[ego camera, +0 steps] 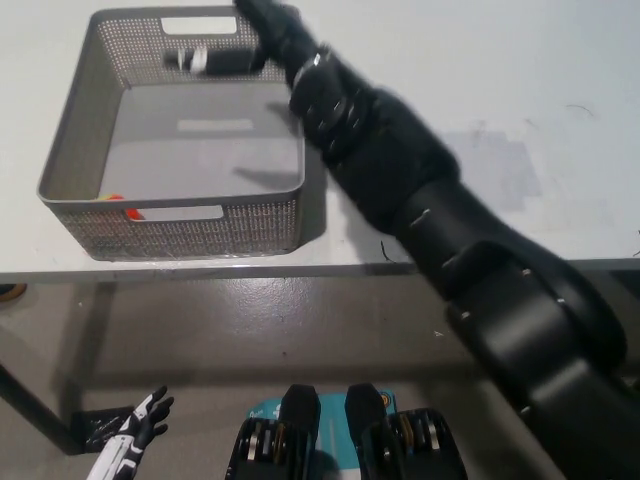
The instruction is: Use the right hand to pick up a tennis ball and put it into a container on the left side
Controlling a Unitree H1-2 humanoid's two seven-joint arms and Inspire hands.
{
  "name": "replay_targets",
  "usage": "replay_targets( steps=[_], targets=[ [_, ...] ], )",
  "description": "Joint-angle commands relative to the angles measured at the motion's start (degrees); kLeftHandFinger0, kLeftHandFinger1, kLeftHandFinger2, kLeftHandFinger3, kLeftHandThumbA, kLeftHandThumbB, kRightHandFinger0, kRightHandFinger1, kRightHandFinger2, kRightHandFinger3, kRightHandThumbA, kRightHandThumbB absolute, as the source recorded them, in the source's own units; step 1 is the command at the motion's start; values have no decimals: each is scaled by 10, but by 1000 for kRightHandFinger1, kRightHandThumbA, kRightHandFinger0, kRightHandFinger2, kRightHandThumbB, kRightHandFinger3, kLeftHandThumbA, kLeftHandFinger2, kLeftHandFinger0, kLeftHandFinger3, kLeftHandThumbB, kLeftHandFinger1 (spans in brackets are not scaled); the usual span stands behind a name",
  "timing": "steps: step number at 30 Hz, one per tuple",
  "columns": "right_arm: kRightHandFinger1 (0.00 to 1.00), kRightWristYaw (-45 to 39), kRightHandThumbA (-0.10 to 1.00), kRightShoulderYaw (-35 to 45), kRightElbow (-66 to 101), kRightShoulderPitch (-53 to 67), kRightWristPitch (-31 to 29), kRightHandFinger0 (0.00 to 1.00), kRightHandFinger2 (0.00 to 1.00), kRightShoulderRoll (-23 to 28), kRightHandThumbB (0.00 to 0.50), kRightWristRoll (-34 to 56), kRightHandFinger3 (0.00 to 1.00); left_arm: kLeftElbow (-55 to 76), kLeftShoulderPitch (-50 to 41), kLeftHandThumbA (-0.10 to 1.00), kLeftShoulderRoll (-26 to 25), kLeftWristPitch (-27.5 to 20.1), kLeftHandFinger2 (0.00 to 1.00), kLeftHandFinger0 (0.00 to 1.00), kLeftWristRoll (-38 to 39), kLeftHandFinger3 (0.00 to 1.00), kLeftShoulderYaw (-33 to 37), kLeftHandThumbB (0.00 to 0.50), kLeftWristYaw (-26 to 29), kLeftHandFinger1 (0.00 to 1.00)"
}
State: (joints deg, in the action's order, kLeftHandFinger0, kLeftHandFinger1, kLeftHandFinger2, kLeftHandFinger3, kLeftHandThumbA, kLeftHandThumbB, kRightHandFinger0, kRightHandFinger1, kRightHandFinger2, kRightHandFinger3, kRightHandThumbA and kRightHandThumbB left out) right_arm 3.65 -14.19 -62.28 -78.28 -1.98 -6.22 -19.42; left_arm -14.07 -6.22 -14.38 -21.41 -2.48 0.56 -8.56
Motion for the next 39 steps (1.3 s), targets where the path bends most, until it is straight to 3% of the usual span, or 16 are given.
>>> replay_targets(
  steps=[1, 5, 9, 10, 13, 14, 18, 23, 24, 25, 27, 30, 36, 37, 38, 39],
  targets=[
    [1000, -18, 1000, 46, 298, 52, 41, 1000, 1000, 59, 381, 25, 1000, 16, -32, 1000, -13, -28, 1000, 1000, -2, 1000, 1, 387, -5, 1000],
    [1000, -53, 1000, 82, 563, 159, 118, 1000, 1000, 105, 391, 29, 1000, 24, -55, 1000, -7, -33, 1000, 1000, -9, 1000, 1, 382, 1, 1000],
    [1000, -64, 1000, 118, 675, 201, 130, 1000, 1000, 139, 360, 49, 1000, 18, -25, 1000, -6, -25, 1000, 1000, -11, 1000, -1, 365, 3, 1000],
    [1000, -65, 1000, 135, 719, 227, 139, 1000, 1000, 144, 366, 65, 1000, 19, -24, 1000, -9, -22, 1000, 1000, -14, 1000, -1, 372, 2, 1000],
    [1000, -74, 1000, 169, 836, 324, 149, 1000, 1000, 166, 317, 109, 1000, 13, -40, 1000, -6, -34, 1000, 1000, -16, 1000, 0, 367, 4, 1000],
    [1000, -73, 1000, 178, 864, 359, 145, 1000, 1000, 171, 327, 126, 1000, 7, -46, 1000, -5, -41, 1000, 1000, -13, 1000, 1, 376, 3, 1000],
    [1000, -59, 1000, 208, 924, 472, 110, 1000, 1000, 186, 334, 174, 1000, -6, -42, 1000, 0, -41, 1000, 1000, -9, 1000, 0, 367, 5, 1000],
    [1000, -48, 1000, 220, 947, 644, 27, 1000, 1000, 196, 231, 230, 1000, -20, -55, 1000, 7, -48, 1000, 1000, -14, 1000, 2, 373, 11, 1000],
    [1000, -48, 1000, 219, 947, 660, 22, 1000, 1000, 195, 230, 234, 1000, -25, -55, 1000, 8, -51, 1000, 1000, -13, 1000, 2, 374, 11, 1000],
    [1000, -43, 1000, 220, 946, 692, 23, 1000, 1000, 186, 280, 239, 1000, -28, -57, 1000, 9, -54, 1000, 1000, -11, 1000, 1, 369, 11, 1000],
    [1000, -45, 1000, 214, 926, 751, -17, 1000, 1000, 183, 235, 258, 1000, -29, -62, 1000, 11, -54, 1000, 1000, -9, 1000, 1, 365, 11, 1000],
    [1000, -44, 1000, 206, 900, 810, -38, 1000, 1000, 169, 254, 266, 1000, -19, -68, 1000, 10, -45, 1000, 1000, -17, 1000, -1, 366, 15, 1000],
    [1000, -65, 1000, 191, 806, 903, -121, 1000, 1000, 148, 230, 287, 1000, -10, -59, 1000, 13, -32, 1000, 1000, -3, 1000, -6, 365, 10, 1000],
    [1000, -64, 1000, 190, 789, 914, -117, 1000, 1000, 140, 262, 284, 1000, -12, -54, 1000, 12, -33, 1000, 1000, -3, 1000, -8, 364, 11, 1000],
    [1000, -63, 1000, 186, 756, 919, -150, 1000, 1000, 135, 230, 273, 1000, -12, -51, 1000, 11, -32, 1000, 1000, 1, 1000, -11, 367, 11, 1000],
    [1000, -59, 1000, 185, 738, 925, -153, 1000, 1000, 130, 244, 265, 1000, -13, -49, 1000, 11, -33, 1000, 1000, 5, 1000, -13, 364, 11, 1000]
  ],
)
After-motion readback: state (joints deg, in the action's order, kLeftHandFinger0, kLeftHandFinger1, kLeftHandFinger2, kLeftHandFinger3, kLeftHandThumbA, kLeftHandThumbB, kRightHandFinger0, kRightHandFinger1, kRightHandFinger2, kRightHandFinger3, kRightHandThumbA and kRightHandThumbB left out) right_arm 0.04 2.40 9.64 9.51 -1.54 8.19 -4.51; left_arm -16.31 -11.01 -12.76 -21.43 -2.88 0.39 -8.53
